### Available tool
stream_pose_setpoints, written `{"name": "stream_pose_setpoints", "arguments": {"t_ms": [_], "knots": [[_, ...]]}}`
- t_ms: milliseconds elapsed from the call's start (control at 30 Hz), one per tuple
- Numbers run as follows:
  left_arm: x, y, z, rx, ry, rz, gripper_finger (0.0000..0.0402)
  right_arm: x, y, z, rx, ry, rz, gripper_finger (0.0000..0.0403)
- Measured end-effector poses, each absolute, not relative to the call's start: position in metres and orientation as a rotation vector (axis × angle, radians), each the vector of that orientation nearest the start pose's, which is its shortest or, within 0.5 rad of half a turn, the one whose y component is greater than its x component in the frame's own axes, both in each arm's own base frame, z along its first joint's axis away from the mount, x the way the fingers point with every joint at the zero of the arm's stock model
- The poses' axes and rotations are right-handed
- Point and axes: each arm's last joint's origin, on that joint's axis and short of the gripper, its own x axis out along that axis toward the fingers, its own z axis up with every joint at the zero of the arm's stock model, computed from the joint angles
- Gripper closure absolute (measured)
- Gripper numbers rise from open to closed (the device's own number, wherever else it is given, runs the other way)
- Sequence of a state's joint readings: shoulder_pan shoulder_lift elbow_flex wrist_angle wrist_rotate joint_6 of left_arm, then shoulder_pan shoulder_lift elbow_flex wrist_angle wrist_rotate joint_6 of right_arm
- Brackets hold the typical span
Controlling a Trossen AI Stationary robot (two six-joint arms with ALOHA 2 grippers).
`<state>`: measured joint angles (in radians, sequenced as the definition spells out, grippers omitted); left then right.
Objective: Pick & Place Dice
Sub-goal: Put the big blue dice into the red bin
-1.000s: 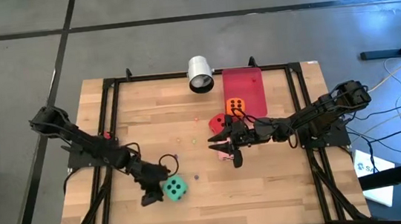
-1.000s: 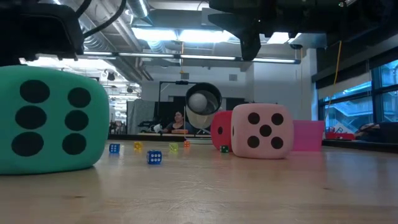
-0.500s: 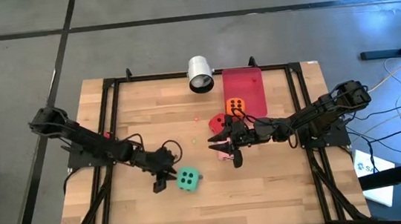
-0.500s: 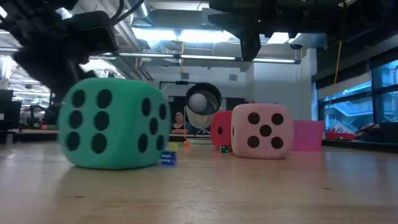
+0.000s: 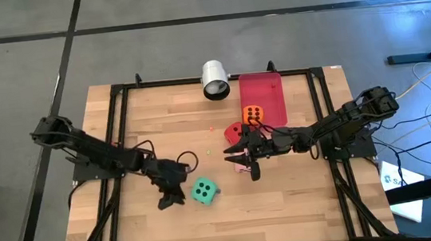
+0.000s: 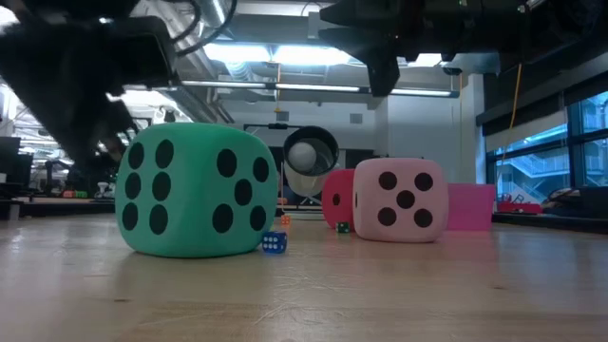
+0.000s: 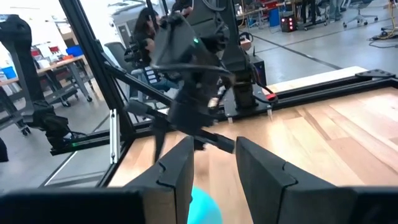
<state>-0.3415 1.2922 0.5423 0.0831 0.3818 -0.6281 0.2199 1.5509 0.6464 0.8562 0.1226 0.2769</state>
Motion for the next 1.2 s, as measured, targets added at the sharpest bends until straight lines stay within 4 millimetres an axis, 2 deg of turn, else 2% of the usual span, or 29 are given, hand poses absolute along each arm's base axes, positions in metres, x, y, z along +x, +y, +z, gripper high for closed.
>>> {"name": "stream_pose_setpoints", "arguments": {"t_ms": [300,633,833,1033,1200], "knots": [[0.229,-0.101,0.185,-0.533,0.709,-0.438,0.0293,0.303,0.064,0.206,0.237,0.069,0.090,0.0282],[0.246,-0.107,0.171,-0.549,0.702,-0.522,0.0293,0.303,0.064,0.206,0.236,0.072,0.092,0.0282],[0.262,-0.111,0.160,-0.463,0.721,-0.522,0.0293,0.303,0.064,0.206,0.236,0.072,0.093,0.0282],[0.277,-0.099,0.158,-0.324,0.663,-0.406,0.0294,0.303,0.064,0.206,0.236,0.073,0.097,0.0282],[0.284,-0.079,0.158,-0.193,0.603,-0.232,0.0294,0.303,0.064,0.203,0.218,0.100,0.094,0.0282]]}}
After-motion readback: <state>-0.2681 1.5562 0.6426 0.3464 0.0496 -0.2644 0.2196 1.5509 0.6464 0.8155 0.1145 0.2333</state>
